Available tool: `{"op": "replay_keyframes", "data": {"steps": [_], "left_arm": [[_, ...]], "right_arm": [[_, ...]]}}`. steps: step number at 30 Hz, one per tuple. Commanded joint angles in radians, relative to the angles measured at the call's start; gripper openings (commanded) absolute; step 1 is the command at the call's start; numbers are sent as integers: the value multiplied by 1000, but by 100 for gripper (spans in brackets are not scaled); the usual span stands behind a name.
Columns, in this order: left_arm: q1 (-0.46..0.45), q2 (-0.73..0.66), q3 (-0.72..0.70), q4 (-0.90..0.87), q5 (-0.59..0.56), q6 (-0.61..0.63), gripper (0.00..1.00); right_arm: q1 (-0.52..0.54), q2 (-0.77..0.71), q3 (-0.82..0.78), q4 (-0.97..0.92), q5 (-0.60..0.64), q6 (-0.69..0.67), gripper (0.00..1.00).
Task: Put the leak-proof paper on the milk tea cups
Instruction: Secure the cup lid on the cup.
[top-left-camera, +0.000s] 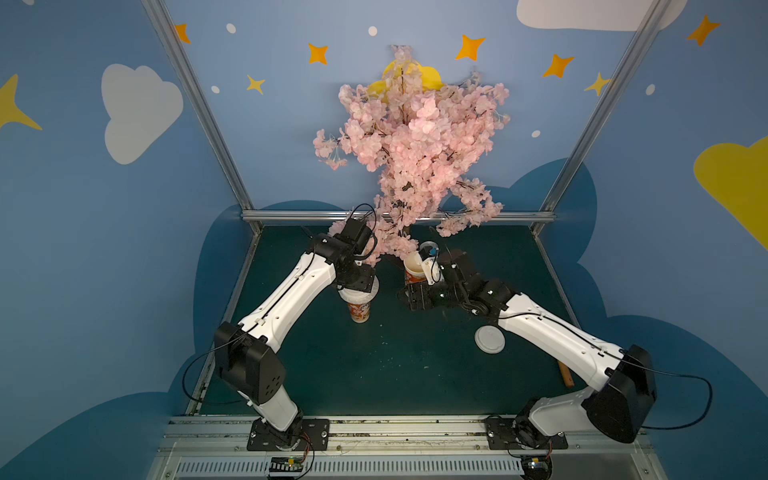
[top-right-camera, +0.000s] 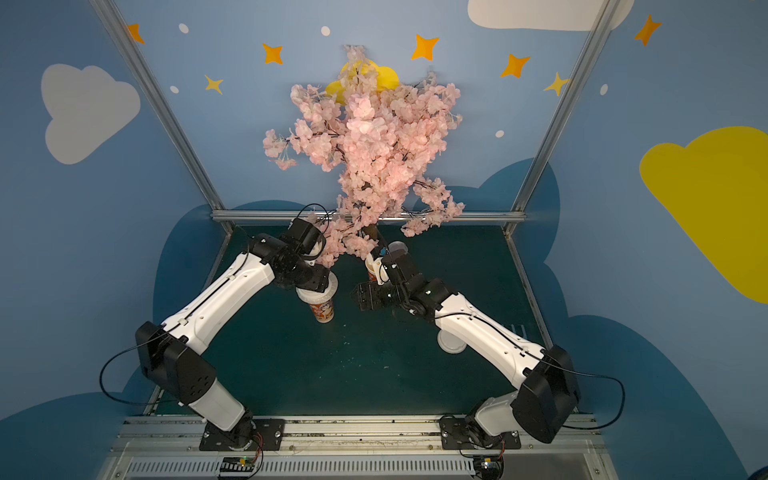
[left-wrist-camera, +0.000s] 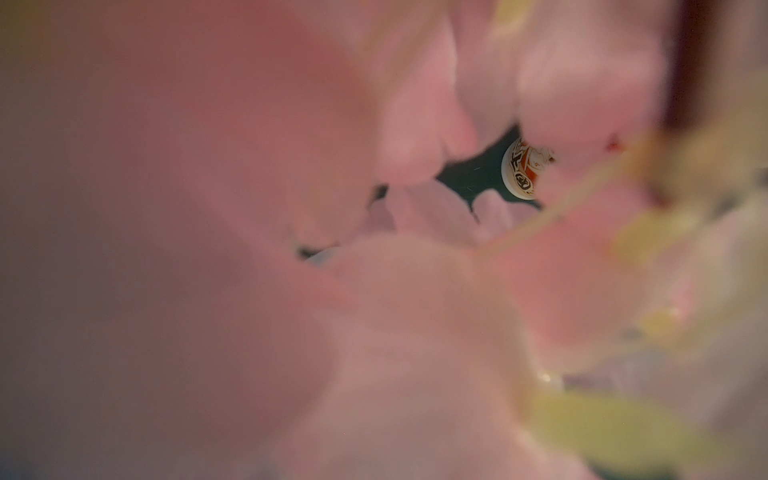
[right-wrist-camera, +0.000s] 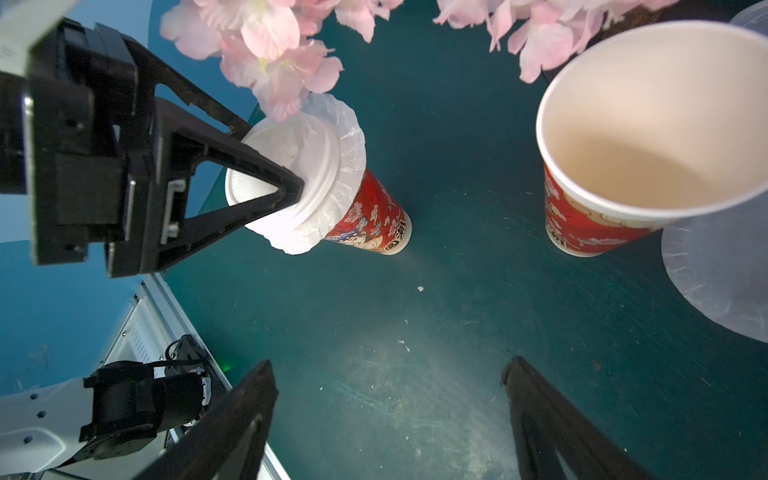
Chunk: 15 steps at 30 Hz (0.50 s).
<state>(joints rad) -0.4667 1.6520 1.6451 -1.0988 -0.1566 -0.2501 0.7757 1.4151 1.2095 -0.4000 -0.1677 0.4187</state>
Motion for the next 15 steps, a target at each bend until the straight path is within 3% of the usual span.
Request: {"op": "replay_keyframes", "data": {"steps": [1, 15], "left_arm": [[0, 11, 30, -30, 5, 7, 77], [-5, 13, 26, -22, 9, 8, 77]], "right_arm": [[-5, 7, 4, 15, -12, -5, 86], [-4, 4, -4, 18, -13, 0, 86]]}}
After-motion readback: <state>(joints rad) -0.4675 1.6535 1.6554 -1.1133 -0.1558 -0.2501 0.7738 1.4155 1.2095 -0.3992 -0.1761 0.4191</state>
